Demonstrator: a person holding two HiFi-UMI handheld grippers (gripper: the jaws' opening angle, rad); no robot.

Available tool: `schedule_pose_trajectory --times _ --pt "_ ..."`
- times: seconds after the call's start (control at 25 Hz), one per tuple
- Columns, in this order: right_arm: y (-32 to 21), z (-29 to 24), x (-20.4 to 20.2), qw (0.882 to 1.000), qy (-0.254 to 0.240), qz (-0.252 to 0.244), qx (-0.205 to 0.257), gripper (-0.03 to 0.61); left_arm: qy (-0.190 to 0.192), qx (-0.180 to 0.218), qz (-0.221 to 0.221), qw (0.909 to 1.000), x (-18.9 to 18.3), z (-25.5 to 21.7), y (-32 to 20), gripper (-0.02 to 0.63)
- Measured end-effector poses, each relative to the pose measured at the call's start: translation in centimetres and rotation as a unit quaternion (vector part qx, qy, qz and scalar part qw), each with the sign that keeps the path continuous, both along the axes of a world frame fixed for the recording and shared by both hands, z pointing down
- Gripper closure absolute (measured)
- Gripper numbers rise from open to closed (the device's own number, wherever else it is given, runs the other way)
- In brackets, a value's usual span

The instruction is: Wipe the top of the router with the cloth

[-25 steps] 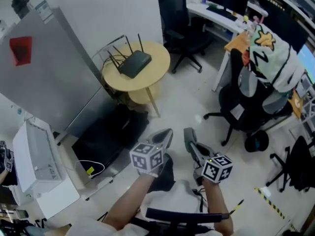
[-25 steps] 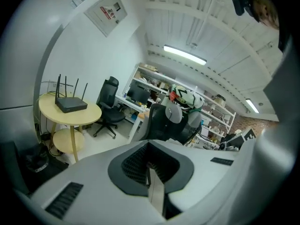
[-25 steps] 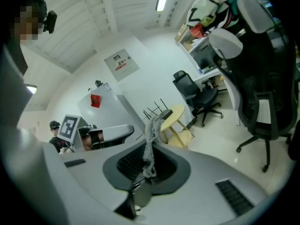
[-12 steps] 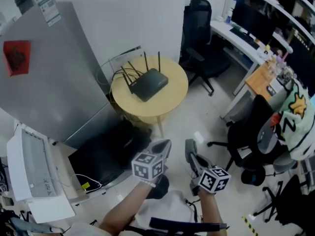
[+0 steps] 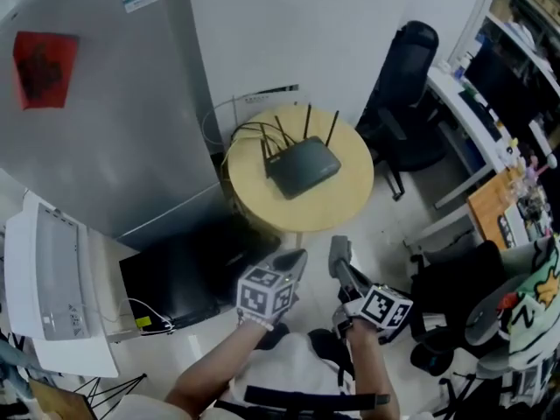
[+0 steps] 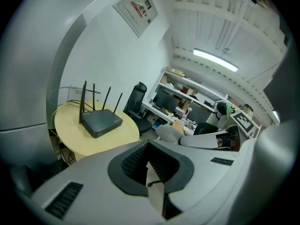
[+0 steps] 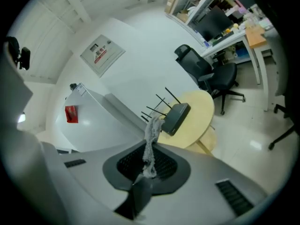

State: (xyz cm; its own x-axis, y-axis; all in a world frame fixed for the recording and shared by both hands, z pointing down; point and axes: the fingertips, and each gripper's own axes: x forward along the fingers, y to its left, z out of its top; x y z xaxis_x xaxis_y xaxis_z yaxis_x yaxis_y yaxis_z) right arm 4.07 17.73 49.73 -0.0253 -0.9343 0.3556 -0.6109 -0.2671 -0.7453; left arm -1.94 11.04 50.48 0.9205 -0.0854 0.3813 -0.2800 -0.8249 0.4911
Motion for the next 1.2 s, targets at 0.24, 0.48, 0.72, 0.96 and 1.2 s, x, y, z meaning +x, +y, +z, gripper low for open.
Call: schedule_pose_trajectory --times 0.24,0.48,0.72,0.96,1.2 --pt "-6.1 0.1 0.7 0.997 0.031 -0.063 -0.025 0.537 -0.005 -0.002 -0.019 0.9998 0.8 0.4 -3.4 0.617" --pt "-13.1 1.3 2.4 0.989 0.031 -0.139 -0.028 0.537 -0.018 -0.011 -0.059 0.9980 2.5 1.8 -8.1 0.617" --pt "-21.2 3.5 6.2 0.968 0.085 -0.226 -0.070 0.537 -0.026 -0.028 -0.130 0.9908 5.3 3.4 -13.8 0.617" --pt "-29.0 6.4 9.1 0.940 0.114 -0.304 -0.105 0.537 -0.039 -0.042 -0.201 0.9780 7.6 5.3 -18.9 0.617" --pt "-34.5 10.5 9.0 0.909 0.118 -0.369 -0.152 0.537 -0.057 -0.053 -0.249 0.9653 9.1 7.3 -22.8 0.617"
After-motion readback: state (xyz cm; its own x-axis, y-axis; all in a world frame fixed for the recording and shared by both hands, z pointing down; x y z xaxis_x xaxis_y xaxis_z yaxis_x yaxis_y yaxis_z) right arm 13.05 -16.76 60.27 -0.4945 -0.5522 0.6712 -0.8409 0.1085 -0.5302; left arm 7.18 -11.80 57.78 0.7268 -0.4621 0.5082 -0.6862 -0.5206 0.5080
